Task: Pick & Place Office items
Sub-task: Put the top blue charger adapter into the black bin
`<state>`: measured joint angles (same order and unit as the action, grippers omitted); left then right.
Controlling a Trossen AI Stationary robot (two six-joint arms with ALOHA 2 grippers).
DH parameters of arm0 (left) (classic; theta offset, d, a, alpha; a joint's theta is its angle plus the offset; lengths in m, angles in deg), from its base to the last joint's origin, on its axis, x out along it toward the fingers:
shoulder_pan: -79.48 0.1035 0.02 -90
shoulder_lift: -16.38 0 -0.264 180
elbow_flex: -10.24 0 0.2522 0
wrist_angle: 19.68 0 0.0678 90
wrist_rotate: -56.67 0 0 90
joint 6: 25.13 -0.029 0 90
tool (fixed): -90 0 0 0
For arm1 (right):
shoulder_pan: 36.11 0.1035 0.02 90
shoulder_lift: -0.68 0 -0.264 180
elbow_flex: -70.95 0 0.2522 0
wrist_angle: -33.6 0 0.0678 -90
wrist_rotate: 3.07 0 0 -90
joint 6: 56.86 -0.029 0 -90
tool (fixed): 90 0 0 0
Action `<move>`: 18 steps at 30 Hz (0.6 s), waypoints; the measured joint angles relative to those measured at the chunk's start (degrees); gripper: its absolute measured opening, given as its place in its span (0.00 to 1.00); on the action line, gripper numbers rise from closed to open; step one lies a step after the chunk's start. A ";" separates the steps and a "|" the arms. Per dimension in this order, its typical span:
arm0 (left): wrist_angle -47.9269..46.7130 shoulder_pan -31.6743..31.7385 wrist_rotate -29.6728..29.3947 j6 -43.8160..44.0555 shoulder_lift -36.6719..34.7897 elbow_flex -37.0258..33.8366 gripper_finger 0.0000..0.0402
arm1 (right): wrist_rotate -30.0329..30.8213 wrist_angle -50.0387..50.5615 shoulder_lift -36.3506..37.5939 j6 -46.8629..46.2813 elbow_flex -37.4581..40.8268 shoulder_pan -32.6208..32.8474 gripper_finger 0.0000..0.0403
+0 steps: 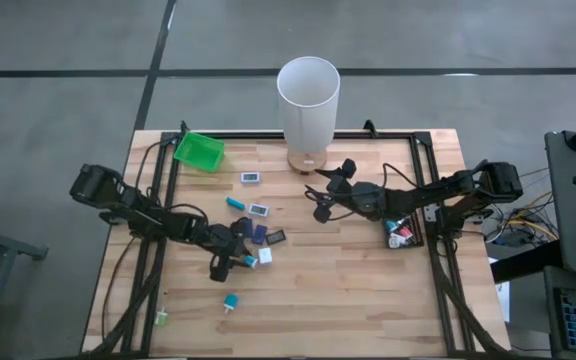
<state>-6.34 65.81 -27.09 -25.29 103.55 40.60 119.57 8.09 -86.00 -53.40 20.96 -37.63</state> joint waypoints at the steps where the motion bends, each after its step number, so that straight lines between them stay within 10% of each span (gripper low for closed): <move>1: -0.04 0.00 0.00 0.00 -0.02 0.00 0.33 | -0.02 0.00 0.00 0.00 0.00 0.02 0.63; 18: 0.18 0.00 -0.22 -0.22 -0.03 -0.07 0.34 | 0.00 0.00 0.02 0.00 0.00 0.00 0.62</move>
<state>-6.15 65.81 -27.31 -25.51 103.52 40.54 119.57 8.09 -85.97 -53.40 20.96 -37.63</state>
